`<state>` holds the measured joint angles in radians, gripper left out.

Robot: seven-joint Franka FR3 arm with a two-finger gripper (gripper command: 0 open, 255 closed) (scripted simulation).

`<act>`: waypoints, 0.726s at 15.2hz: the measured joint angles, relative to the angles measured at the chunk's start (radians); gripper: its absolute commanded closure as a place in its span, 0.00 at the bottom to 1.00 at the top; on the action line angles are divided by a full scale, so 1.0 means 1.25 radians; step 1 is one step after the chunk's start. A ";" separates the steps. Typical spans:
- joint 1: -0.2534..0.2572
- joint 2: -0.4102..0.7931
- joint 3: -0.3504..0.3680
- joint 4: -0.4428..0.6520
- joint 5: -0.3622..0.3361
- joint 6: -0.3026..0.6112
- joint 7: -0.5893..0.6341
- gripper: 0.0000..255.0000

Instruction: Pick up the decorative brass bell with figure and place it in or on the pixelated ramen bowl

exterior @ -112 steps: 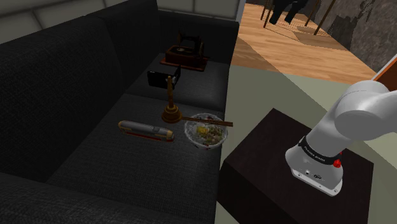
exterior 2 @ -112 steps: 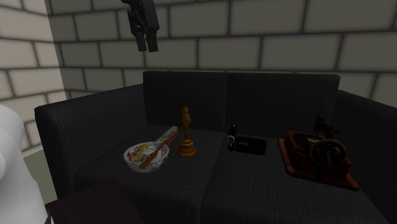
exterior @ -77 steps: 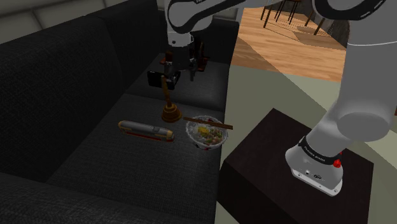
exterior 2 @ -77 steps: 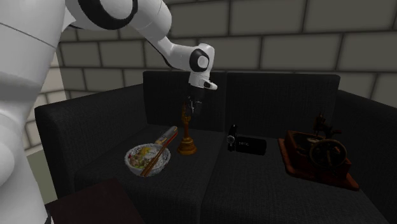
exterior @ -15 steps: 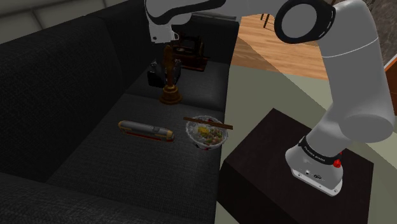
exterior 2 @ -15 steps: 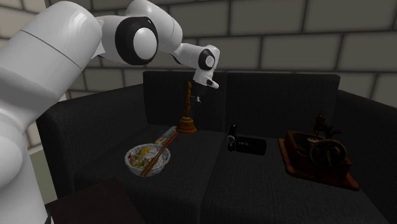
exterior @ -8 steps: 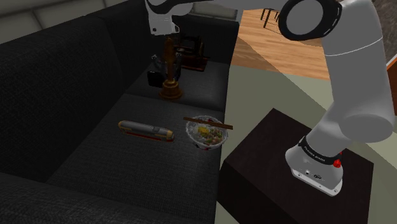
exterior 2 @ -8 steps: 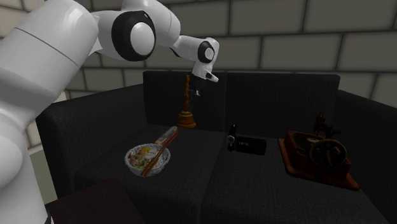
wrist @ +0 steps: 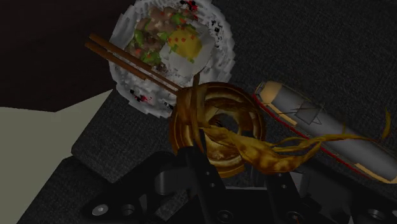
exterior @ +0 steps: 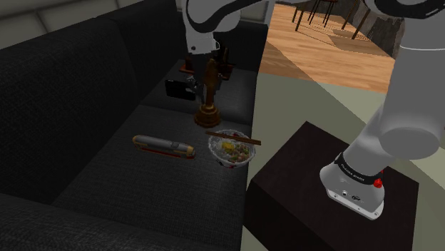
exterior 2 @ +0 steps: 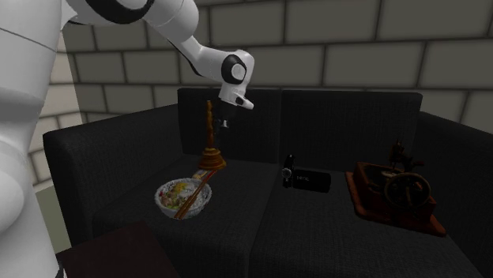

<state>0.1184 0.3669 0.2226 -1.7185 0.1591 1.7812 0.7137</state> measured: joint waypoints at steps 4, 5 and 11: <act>-0.003 -0.113 0.011 -0.186 0.029 0.074 -0.013 1.00; -0.001 -0.139 0.015 -0.225 0.038 0.089 -0.012 1.00; 0.006 -0.237 0.028 -0.401 0.075 0.169 -0.027 1.00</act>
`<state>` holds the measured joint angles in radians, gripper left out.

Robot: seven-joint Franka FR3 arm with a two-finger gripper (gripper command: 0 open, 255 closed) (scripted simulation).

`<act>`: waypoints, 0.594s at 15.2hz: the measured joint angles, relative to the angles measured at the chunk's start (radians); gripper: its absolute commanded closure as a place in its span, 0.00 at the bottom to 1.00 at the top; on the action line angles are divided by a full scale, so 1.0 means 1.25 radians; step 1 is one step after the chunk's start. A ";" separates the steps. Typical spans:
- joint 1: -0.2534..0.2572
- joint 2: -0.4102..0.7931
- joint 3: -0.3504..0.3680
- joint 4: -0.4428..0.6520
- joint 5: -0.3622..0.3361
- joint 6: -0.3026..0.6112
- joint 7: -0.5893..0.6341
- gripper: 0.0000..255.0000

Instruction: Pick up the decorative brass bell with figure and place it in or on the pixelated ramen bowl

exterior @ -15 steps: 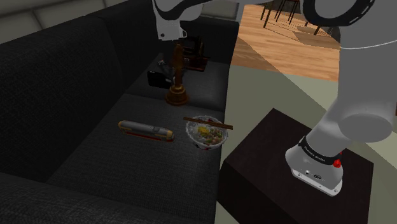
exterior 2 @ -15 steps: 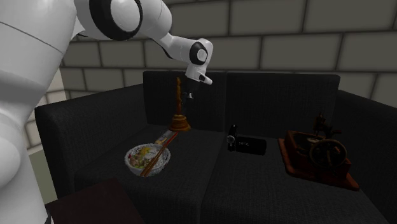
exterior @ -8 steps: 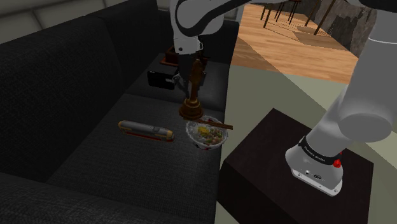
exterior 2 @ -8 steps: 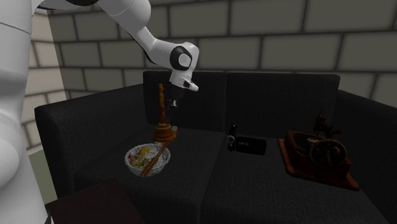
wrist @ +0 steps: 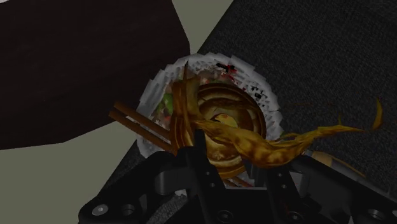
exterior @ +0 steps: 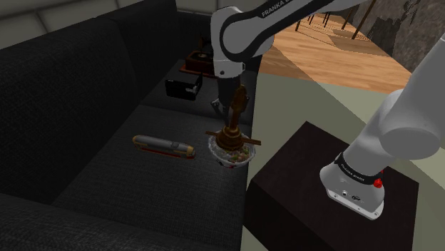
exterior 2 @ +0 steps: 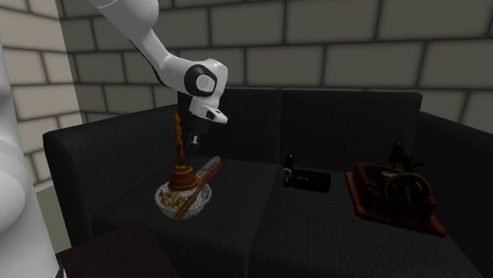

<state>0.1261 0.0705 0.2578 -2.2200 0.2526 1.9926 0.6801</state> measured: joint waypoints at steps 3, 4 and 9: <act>0.002 0.010 0.001 -0.015 0.001 0.026 -0.003 1.00; 0.001 0.010 0.001 -0.015 0.001 0.028 -0.004 1.00; 0.001 0.010 0.001 -0.016 0.001 0.030 -0.004 0.00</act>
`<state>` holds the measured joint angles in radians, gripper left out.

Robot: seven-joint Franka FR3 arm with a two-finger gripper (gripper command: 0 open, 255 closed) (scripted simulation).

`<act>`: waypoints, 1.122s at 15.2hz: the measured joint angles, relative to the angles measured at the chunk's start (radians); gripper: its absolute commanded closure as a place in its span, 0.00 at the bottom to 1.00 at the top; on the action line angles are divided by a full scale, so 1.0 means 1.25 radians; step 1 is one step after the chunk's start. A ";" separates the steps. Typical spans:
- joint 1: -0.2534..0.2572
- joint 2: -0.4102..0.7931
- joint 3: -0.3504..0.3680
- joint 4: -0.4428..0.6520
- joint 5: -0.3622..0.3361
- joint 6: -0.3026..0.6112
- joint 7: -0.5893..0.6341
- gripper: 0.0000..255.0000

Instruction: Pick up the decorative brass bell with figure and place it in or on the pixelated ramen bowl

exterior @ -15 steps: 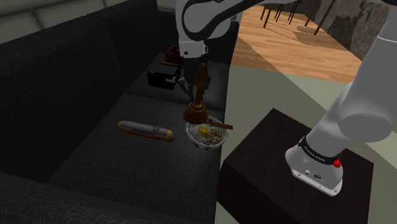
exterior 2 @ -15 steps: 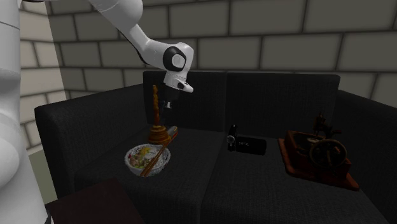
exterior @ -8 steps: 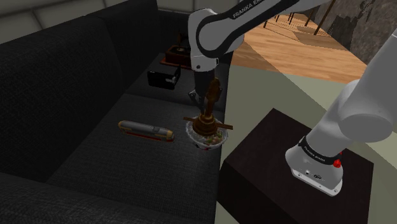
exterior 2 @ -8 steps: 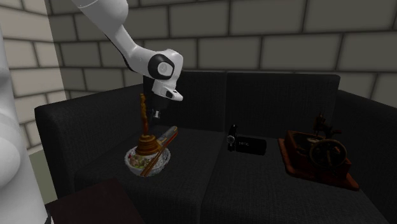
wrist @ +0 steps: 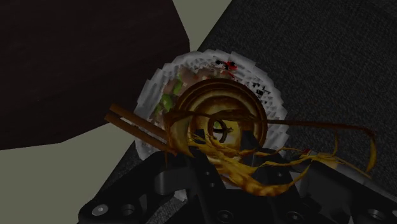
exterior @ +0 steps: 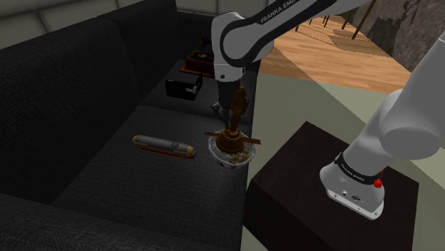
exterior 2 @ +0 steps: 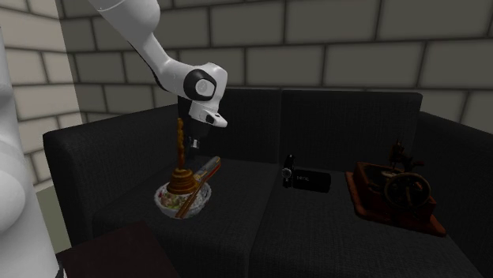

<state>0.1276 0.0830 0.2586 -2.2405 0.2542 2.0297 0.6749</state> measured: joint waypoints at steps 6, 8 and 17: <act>0.000 0.002 0.000 -0.002 0.000 0.000 0.000 0.00; -0.004 -0.006 -0.004 0.019 -0.004 -0.029 0.000 0.00; -0.012 -0.022 -0.011 0.076 -0.011 -0.102 0.004 0.00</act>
